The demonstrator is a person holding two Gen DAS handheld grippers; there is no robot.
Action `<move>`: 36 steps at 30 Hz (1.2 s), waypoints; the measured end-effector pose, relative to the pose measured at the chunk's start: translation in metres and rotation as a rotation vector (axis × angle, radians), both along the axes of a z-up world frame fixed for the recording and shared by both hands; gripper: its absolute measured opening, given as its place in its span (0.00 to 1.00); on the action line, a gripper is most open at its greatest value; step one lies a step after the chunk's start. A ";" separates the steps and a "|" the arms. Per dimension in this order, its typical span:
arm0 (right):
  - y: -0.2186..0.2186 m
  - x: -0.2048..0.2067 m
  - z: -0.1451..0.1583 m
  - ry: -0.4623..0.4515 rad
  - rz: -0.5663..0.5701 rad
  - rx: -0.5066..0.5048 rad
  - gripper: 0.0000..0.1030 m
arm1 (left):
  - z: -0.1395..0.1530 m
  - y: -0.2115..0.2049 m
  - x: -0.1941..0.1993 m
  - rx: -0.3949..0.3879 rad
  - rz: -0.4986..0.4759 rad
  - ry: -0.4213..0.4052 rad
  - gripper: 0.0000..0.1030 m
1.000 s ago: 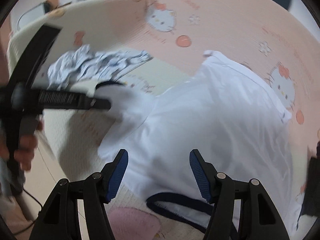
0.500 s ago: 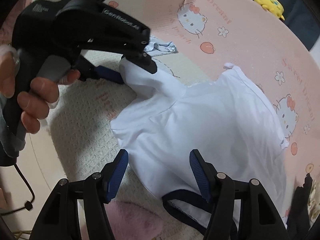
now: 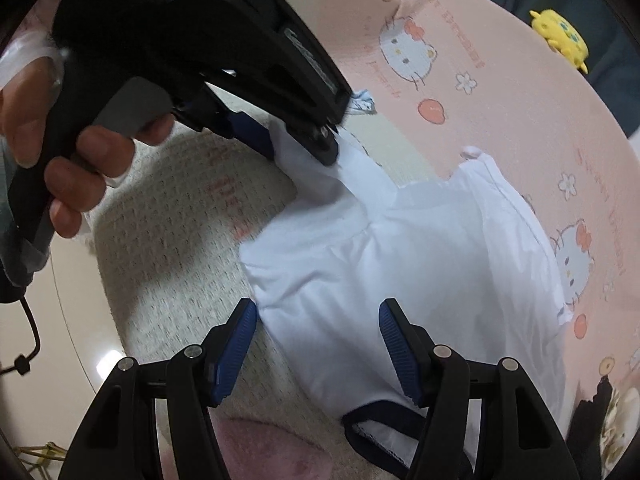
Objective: Fold clothes
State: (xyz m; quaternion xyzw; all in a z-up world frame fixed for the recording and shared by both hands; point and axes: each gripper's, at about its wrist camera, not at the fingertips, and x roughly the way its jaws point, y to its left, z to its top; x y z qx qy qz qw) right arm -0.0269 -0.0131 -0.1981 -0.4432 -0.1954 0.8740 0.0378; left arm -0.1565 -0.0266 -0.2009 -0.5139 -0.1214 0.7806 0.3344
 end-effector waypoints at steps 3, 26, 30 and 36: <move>-0.005 -0.004 0.000 0.014 0.011 0.007 0.61 | 0.000 -0.001 -0.002 0.002 -0.002 0.001 0.41; 0.018 0.017 0.007 -0.130 -0.045 -0.216 0.06 | 0.013 -0.016 -0.015 -0.168 0.005 0.137 0.07; 0.016 0.022 0.005 -0.126 -0.036 -0.203 0.06 | 0.006 -0.027 -0.019 -0.152 0.049 0.109 0.07; 0.019 0.024 0.006 -0.133 -0.040 -0.204 0.07 | 0.014 -0.029 -0.014 -0.172 0.028 0.162 0.08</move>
